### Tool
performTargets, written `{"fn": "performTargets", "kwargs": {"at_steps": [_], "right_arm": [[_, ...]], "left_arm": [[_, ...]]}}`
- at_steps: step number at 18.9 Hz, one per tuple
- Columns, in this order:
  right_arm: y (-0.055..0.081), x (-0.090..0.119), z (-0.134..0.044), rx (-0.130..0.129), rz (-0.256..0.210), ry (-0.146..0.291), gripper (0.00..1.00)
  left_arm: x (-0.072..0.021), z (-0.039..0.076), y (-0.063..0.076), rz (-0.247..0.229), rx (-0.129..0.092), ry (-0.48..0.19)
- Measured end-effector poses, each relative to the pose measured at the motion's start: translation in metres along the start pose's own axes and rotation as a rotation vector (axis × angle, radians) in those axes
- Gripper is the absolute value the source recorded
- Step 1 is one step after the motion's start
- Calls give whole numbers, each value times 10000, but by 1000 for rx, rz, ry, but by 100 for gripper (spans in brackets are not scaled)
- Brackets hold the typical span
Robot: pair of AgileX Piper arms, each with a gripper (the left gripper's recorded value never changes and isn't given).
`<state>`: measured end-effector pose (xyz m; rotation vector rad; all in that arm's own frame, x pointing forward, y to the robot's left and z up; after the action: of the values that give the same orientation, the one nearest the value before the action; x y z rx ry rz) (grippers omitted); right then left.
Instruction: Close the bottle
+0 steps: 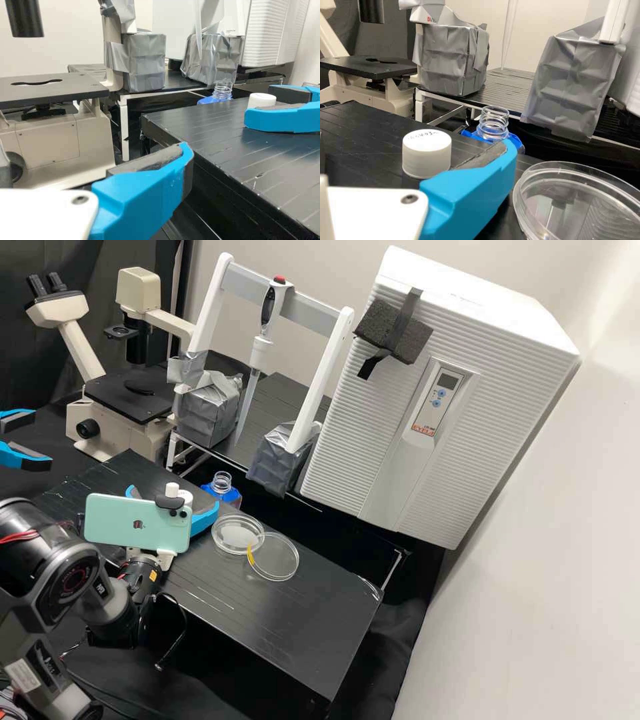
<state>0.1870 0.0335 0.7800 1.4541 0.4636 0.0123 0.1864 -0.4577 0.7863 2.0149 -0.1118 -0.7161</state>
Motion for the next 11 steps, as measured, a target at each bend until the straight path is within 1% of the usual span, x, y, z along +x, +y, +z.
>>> {"fn": "performTargets", "kwargs": {"at_steps": [5, 7, 8, 9, 10, 11], "right_arm": [[0, 0, -3, -1, 0, 4, 0], [-3, 1, -12, -3, -2, 12, 0], [-10, 7, -16, -5, -10, 21, 0], [-20, 9, -13, -3, -18, 22, 0], [-10, 17, -18, 0, -15, 27, 0], [-16, 18, -26, 7, -22, 35, 0]], "left_arm": [[0, 0, 0, 0, 0, 0], [0, 0, 0, 0, 0, 0], [-1, -3, 1, 0, 0, 2], [-3, -5, 1, 1, 0, 3], [-3, -5, 1, 1, 0, 3], [-9, -18, 5, 3, -1, 11]]}}
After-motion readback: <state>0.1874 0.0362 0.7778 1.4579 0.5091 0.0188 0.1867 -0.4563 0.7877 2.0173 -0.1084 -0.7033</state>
